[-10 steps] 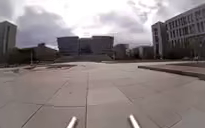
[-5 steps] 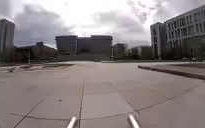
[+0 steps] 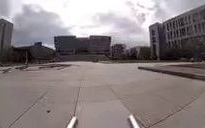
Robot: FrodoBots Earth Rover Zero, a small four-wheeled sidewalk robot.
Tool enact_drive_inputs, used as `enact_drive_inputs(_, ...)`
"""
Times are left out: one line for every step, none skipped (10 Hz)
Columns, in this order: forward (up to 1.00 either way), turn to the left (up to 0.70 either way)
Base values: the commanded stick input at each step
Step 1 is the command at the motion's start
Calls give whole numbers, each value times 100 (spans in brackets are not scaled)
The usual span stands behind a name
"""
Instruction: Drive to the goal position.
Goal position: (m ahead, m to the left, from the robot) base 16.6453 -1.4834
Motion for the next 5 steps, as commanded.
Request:
enact_drive_inputs(70, 17)
enact_drive_inputs(70, 39)
enact_drive_inputs(70, 39)
enact_drive_inputs(70, 39)
enact_drive_inputs(70, 39)
